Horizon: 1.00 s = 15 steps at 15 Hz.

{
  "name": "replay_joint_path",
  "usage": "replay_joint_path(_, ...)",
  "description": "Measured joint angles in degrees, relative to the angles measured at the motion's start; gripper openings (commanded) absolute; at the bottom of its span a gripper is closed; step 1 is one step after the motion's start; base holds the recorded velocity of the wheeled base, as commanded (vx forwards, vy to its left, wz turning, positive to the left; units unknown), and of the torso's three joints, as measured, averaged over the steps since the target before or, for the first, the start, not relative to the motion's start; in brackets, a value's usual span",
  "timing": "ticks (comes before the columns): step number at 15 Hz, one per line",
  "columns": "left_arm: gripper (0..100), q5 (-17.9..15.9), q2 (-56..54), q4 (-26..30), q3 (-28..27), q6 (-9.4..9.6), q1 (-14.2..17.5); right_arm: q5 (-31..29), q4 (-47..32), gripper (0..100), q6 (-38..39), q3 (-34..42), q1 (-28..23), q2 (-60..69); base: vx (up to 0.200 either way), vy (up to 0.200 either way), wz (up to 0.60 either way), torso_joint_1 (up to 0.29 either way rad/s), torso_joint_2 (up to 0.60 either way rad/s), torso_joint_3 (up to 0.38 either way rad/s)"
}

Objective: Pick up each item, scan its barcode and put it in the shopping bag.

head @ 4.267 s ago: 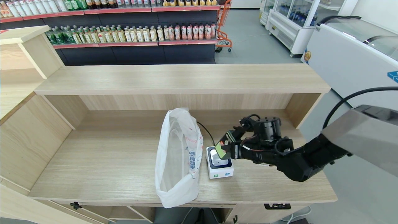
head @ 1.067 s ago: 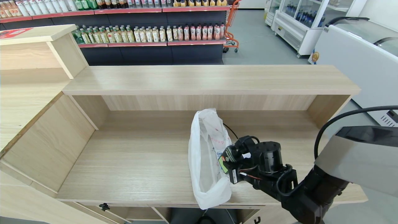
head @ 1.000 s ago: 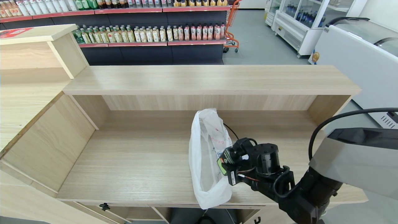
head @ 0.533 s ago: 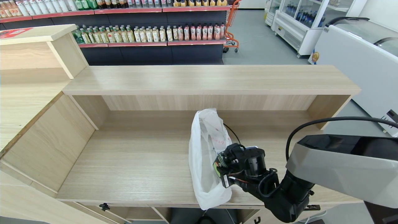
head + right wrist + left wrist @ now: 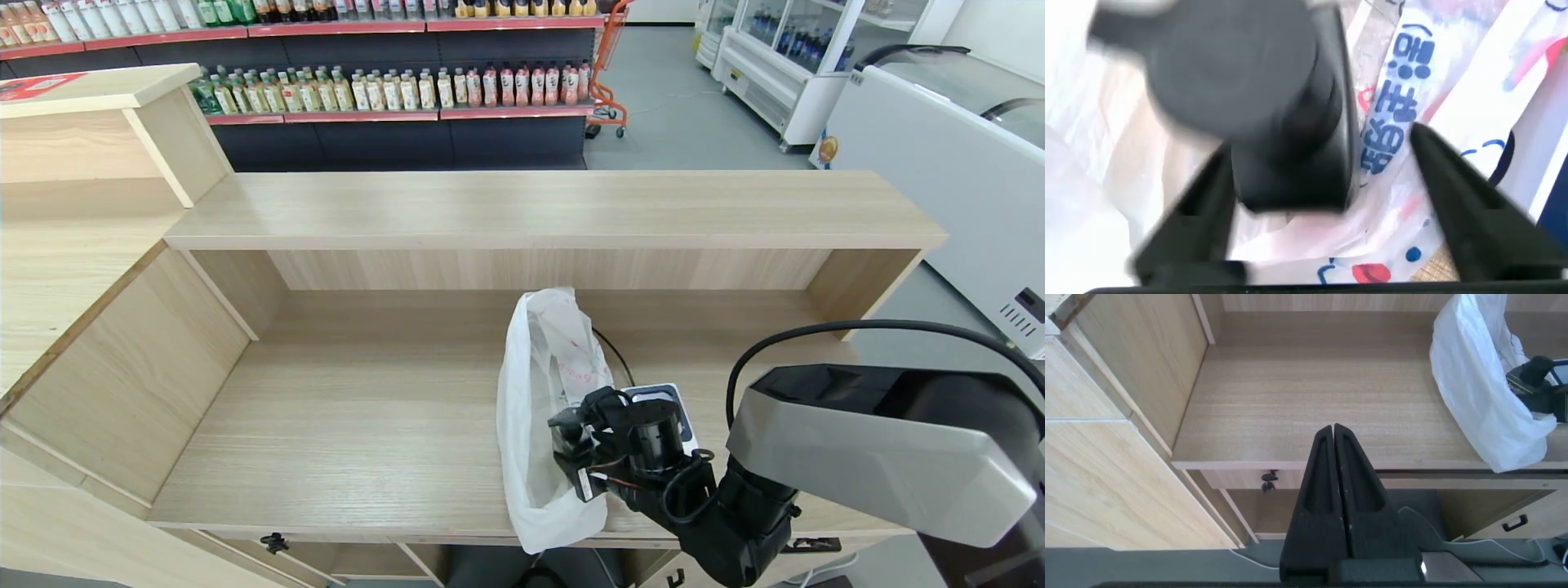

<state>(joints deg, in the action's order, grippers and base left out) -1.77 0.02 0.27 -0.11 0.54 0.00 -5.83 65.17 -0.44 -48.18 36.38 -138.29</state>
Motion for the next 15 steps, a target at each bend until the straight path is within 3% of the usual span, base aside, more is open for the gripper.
replay_joint_path(7,0,0.0,0.0,0.0,0.0,0.0,0.0,1.0,-0.9,100,0.4,1.1,-1.0,7.9,0.0,0.0,0.0,0.0,0.0,0.0)
replay_joint_path(15,0,0.0,0.0,0.0,0.0,0.0,0.0,2.0,-13.5,100,1.1,10.1,-11.0,32.7,0.0,0.0,0.0,0.0,0.0,0.0)
